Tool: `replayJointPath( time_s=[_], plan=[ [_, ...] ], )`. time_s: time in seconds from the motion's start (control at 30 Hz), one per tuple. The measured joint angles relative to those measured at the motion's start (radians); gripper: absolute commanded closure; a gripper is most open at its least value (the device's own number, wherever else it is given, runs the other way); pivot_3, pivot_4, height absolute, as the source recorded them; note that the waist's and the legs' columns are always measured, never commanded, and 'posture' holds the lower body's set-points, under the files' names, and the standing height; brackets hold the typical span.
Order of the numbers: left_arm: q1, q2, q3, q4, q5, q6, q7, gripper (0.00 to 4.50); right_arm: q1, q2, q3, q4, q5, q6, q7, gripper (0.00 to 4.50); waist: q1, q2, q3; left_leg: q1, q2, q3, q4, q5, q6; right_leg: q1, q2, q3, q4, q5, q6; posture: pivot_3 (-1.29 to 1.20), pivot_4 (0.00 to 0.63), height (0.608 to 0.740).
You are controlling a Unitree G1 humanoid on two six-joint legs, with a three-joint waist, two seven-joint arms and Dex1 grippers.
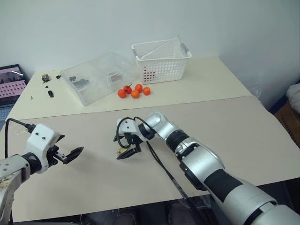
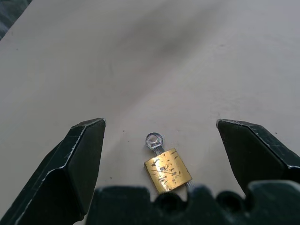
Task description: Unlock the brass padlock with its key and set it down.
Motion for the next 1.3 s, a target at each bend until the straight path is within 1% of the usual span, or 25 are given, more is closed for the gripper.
replayJointPath(
  time_s=[0.23,0.57,0.63,0.67,0.7,0.73,0.9,0.93,1.3],
  plan=[
    [-0.014,-0.003,-0.009,0.001,0.000,0.000,0.003,0.04,0.011,-0.019,0.001,0.029,-0.070,-0.015,-0.053,0.00,-0.001,0.000,0.000,0.000,0.000,0.001,0.000,0.000,0.000,0.000,0.000,0.000,0.000,0.000,0.000,0.00,0.150,0.740],
    [-0.065,-0.003,-0.057,0.034,0.010,-0.025,0.003,0.04,0.021,-0.027,-0.003,0.037,-0.099,-0.015,-0.040,0.00,-0.003,-0.003,-0.002,0.001,0.000,0.001,0.000,0.000,0.000,0.000,0.000,0.000,0.000,0.000,0.000,0.00,0.150,0.740],
    [-0.073,-0.003,-0.064,0.052,0.015,-0.032,0.003,0.00,0.021,-0.026,-0.005,0.037,-0.100,-0.015,-0.039,0.51,-0.003,-0.003,-0.002,0.001,0.000,0.001,0.000,0.000,0.000,0.000,0.000,0.000,0.000,0.000,0.000,0.00,0.150,0.740],
    [-0.078,-0.003,-0.067,0.056,0.019,-0.038,0.003,0.00,0.022,-0.026,-0.006,0.037,-0.100,-0.015,-0.038,0.66,-0.003,-0.003,-0.002,0.001,0.000,0.001,0.000,0.000,0.000,0.000,0.000,0.000,0.000,0.000,0.000,0.00,0.150,0.740],
    [-0.084,-0.003,-0.071,0.061,0.022,-0.041,0.003,0.00,0.024,-0.023,-0.007,0.037,-0.100,-0.015,-0.035,0.92,-0.002,-0.003,-0.002,0.002,0.000,0.001,0.000,0.000,0.000,0.000,0.000,0.000,0.000,0.000,0.000,0.00,0.150,0.740],
    [-0.092,-0.003,-0.076,0.068,0.023,-0.044,0.002,0.00,0.025,-0.019,-0.010,0.037,-0.100,-0.015,-0.032,1.35,-0.002,-0.003,-0.002,0.002,0.000,0.001,0.000,0.000,0.000,0.000,0.000,0.000,0.000,0.000,0.000,0.00,0.150,0.740],
    [-0.113,-0.003,-0.103,0.089,0.032,-0.054,0.002,0.00,0.026,-0.013,-0.014,0.037,-0.100,-0.015,-0.031,3.02,-0.003,-0.004,-0.002,0.002,0.000,0.001,0.000,0.000,0.000,0.000,0.000,0.000,0.000,0.000,0.000,0.00,0.150,0.740],
    [-0.117,-0.003,-0.106,0.089,0.035,-0.061,0.001,0.00,0.026,-0.013,-0.015,0.036,-0.100,-0.015,-0.033,3.41,-0.003,-0.004,-0.002,0.002,0.000,0.001,0.000,0.000,0.000,0.000,0.000,0.000,0.000,0.000,0.000,0.00,0.150,0.740],
    [-0.161,-0.003,-0.148,0.128,0.045,-0.086,-0.010,0.00,0.035,-0.028,-0.025,0.032,-0.098,-0.016,-0.036,3.41,0.001,-0.004,-0.002,0.003,0.000,0.001,0.000,0.000,0.000,0.001,0.000,0.000,0.000,0.000,0.000,0.00,0.150,0.740]
  ],
)
